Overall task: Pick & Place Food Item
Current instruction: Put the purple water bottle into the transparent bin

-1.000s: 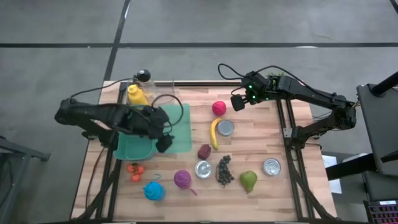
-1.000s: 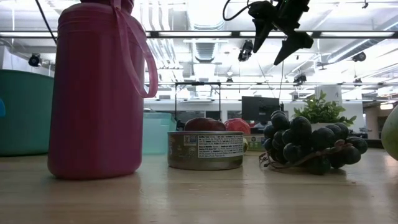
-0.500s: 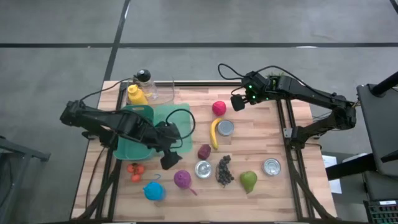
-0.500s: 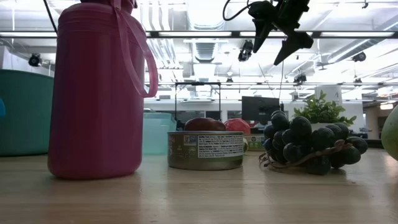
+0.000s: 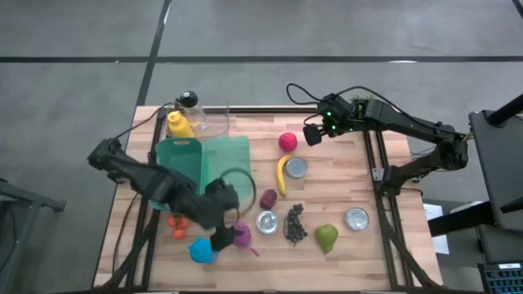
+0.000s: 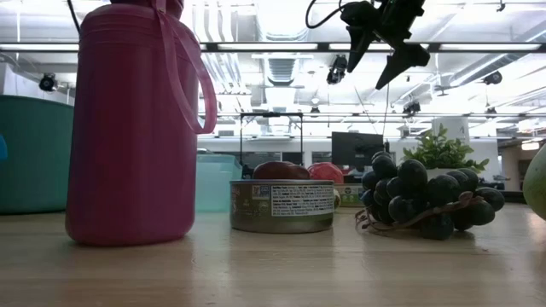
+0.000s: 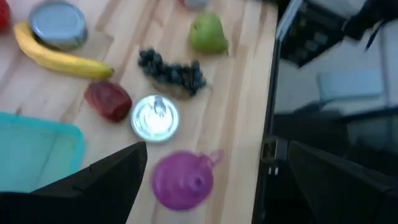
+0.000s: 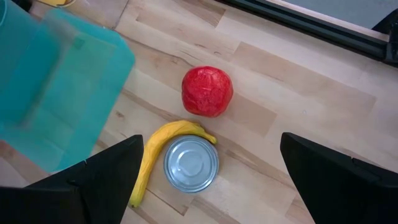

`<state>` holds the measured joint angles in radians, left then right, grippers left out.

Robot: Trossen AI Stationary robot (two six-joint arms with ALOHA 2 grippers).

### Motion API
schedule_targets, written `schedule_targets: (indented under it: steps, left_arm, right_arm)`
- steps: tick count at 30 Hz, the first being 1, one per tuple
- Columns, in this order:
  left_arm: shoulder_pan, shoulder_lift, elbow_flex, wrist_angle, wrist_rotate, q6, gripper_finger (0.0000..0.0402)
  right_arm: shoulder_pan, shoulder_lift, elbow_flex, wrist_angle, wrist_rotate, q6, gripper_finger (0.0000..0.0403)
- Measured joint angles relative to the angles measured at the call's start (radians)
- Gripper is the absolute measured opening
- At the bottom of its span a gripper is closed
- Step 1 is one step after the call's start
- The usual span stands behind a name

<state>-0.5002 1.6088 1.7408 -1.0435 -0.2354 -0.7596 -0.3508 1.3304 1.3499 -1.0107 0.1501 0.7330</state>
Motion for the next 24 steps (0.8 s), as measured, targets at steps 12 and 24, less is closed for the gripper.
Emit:
schedule_targets:
  steps: [12, 24]
  left_arm:
    - [-0.018, 0.199, 0.207, -0.249, -0.023, -0.081, 0.0397]
    - [-0.020, 0.200, 0.169, -0.272, 0.034, -0.166, 0.0397]
  right_arm:
    - [0.000, 0.000, 0.000, 0.000, 0.000, 0.000, 0.0378]
    - [0.000, 0.000, 0.000, 0.000, 0.000, 0.000, 0.0378]
